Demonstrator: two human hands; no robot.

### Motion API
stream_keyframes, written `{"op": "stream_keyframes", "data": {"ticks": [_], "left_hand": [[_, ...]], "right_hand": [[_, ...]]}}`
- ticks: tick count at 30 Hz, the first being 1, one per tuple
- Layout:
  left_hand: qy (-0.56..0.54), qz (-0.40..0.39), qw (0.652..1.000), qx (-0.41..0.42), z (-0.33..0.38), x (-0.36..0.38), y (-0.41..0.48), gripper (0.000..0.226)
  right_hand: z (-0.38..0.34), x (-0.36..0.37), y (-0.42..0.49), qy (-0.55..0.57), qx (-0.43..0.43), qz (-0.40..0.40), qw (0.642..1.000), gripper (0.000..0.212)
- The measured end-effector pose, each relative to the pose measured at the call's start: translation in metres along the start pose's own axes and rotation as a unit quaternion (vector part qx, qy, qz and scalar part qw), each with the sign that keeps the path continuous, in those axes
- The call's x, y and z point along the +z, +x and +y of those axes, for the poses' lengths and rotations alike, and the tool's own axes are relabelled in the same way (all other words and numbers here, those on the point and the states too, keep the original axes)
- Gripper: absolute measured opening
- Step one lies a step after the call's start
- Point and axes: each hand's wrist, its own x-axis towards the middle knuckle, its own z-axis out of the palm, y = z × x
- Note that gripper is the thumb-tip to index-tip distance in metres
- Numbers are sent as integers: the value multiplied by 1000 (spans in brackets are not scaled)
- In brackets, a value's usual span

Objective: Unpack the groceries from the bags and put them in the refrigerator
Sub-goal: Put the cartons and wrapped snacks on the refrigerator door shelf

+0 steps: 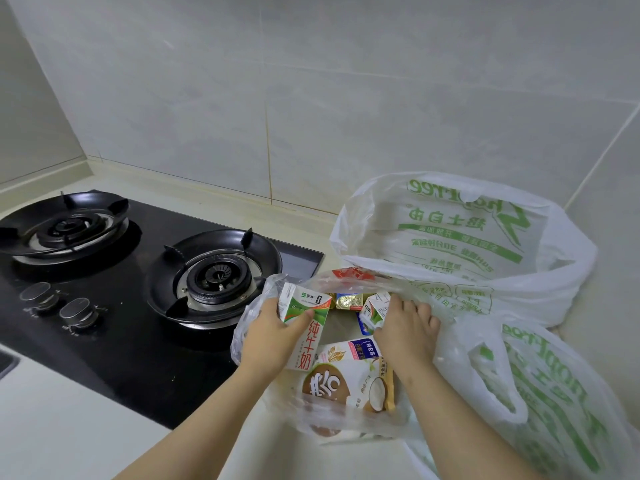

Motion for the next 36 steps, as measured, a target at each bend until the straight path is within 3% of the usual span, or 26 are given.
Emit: {"op": "stream_keyframes", "data": {"ticks": [3,8,12,14,17,19,22,25,28,32,36], "left_hand": [[-3,6,1000,-3,-2,-2,0,26],[-18,14,1000,-7,-1,-2,-1,28],[-51,19,998,13,6,-4,-5,22],[-81,26,996,21,11,-7,-7,17],[-160,20,987,13,18,-13,-8,19],[-216,-3,976,-24,18,-16,-4,27],[-262,-61,960,-76,23,-21,-4,39],[-267,-133,951,-81,30,-21,-13,24],[-256,-177,946,-89,33,-15,-20,25],[-244,-176,948,-106,30,-11,-23,27],[-243,-174,946,-126,32,-8,-26,22]], "right_hand": [[-1,-4,5,37,13,-15,999,40],[1,-11,-8,100,-38,48,993,45],[-1,-27,-14,253,-101,111,956,51],[-7,-38,-18,436,-100,50,893,42],[-14,-50,-25,707,-20,-87,702,25],[-17,-49,-27,769,76,-150,617,24],[-21,-37,-26,791,182,-212,544,43],[-27,-27,-31,800,198,-253,507,44],[-29,-20,-36,802,195,-306,474,44],[-29,-12,-40,798,201,-296,485,49],[-26,-17,-46,811,145,-279,494,58]]}}
